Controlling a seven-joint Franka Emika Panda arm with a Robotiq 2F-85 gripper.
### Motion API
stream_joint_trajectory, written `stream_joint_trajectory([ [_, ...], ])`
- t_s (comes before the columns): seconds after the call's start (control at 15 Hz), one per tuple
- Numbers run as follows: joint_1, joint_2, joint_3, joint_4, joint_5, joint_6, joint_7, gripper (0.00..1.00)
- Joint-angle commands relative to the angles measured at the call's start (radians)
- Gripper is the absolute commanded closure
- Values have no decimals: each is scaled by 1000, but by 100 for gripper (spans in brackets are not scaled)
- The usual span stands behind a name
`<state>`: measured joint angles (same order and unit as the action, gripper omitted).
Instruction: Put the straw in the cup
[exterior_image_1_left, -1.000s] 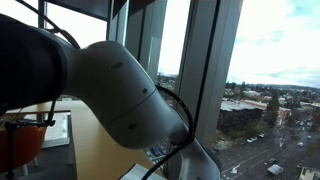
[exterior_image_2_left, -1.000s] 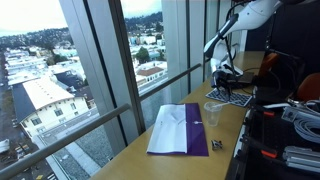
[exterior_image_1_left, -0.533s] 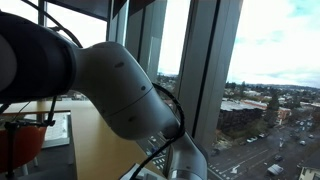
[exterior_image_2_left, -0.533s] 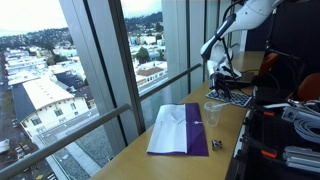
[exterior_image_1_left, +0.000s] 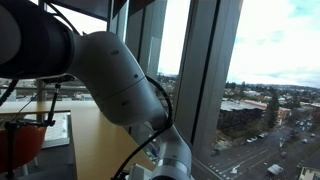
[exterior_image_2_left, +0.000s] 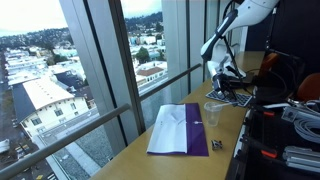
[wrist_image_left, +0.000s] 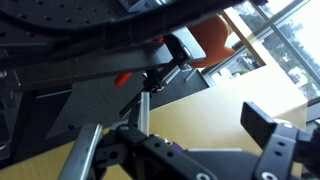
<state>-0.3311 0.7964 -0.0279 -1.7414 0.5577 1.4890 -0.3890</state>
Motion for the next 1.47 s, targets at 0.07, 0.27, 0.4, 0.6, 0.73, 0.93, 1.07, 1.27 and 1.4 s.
stream_joint_trajectory([
  [0.07, 24, -122, -5, -138, -30, 52, -43, 0],
  [0.27, 36, -173, -3, -196, -46, 71, -62, 0],
  [0.4, 44, -202, -6, -232, -50, 86, -70, 0],
  [0.6, 64, -266, -7, -303, -70, 124, -73, 0],
  [0.73, 91, -328, -6, -368, -114, 146, -62, 0],
  [0.93, 141, -454, 2, -477, -215, 178, -72, 0],
  [1.07, 166, -522, 6, -482, -277, 156, -67, 0],
  [1.27, 196, -598, 1, -448, -396, 122, -74, 0],
  [1.4, 211, -656, 1, -459, -479, 140, -91, 0],
])
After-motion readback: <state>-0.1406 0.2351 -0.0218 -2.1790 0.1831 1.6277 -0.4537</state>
